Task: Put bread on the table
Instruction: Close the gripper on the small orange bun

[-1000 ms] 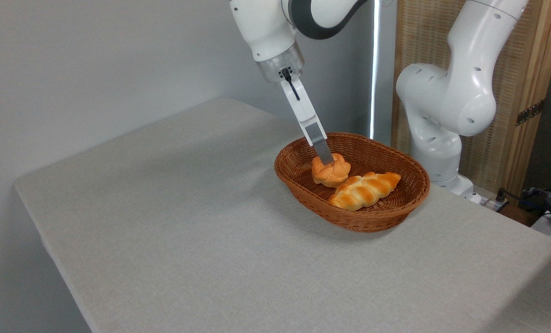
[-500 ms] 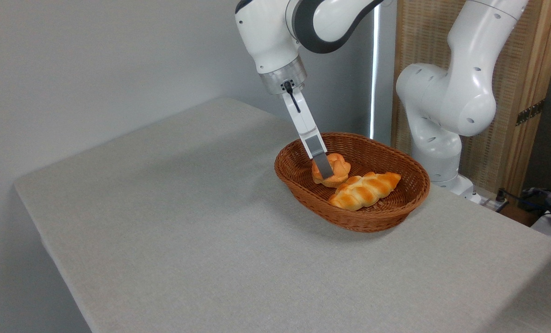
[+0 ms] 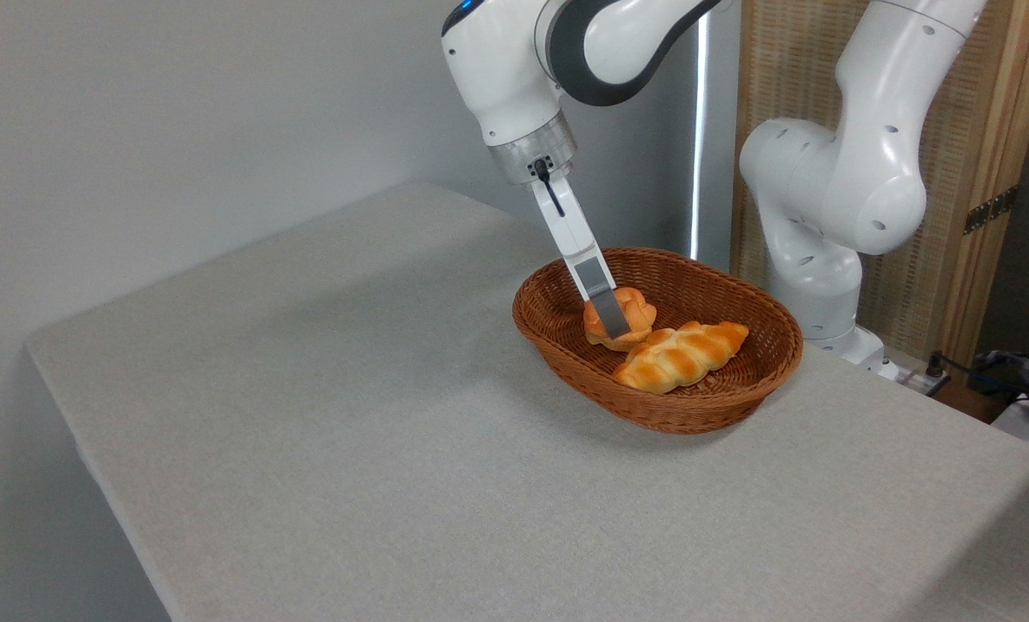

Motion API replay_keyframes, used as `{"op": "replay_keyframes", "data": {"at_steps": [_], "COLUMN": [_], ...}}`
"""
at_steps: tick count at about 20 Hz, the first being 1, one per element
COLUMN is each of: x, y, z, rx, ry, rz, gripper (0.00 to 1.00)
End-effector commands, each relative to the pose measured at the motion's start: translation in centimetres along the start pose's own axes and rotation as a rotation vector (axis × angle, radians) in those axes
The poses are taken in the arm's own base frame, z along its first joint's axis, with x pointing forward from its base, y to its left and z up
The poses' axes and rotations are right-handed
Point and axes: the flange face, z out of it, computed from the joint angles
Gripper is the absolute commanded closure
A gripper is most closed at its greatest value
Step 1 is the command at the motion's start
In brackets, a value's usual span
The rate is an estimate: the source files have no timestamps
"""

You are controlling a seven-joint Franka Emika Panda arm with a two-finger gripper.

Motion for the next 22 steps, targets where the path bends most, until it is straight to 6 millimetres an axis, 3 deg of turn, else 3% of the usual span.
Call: {"op": "replay_keyframes", "data": {"at_steps": [1,4,22], "x": [-0.03,-0.10,-0.09], "y": [-0.13,-0.20,-0.20], "z": [0.15,0.07,-0.10], "rx": [0.033,0.040,0.034], "ry": [-0.016,-0.024,-0.033], "rz": [0.034,0.037,0.039], "gripper": [0.57,0.62,0.65]}}
